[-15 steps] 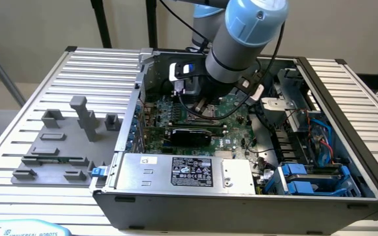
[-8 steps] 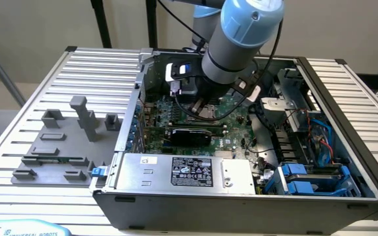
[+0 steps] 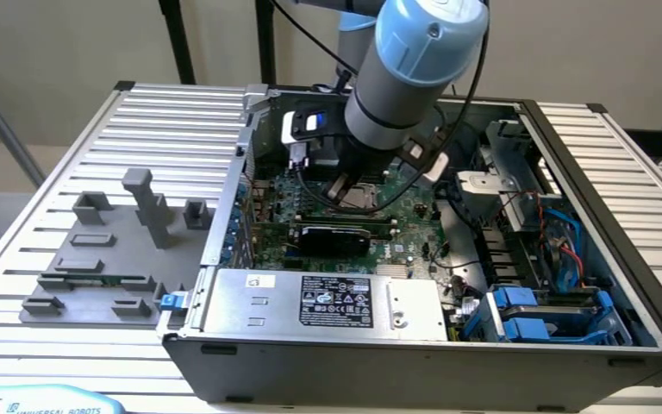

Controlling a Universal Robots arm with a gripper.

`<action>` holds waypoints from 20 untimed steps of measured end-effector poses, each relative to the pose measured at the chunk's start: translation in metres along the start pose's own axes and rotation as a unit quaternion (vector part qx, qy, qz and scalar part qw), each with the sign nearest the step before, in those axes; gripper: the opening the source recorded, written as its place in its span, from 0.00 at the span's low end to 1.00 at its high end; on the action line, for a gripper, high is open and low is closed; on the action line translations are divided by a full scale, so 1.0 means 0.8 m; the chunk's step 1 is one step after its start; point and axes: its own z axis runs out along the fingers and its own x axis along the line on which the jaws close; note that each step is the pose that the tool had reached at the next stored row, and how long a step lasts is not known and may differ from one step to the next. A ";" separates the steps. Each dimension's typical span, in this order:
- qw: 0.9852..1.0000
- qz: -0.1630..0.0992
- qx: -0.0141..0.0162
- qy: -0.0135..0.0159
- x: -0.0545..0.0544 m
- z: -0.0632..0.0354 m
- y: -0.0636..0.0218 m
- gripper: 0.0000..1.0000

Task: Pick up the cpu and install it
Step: 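Install the second cpu locking lever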

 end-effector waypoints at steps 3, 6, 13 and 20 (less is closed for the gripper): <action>1.000 0.005 0.001 0.000 -0.003 -0.001 0.002 0.11; 1.000 0.009 0.002 0.000 -0.006 -0.003 0.003 0.11; 1.000 0.013 0.001 0.001 -0.014 0.000 -0.004 0.11; 1.000 0.013 0.001 0.002 -0.019 0.013 -0.002 0.11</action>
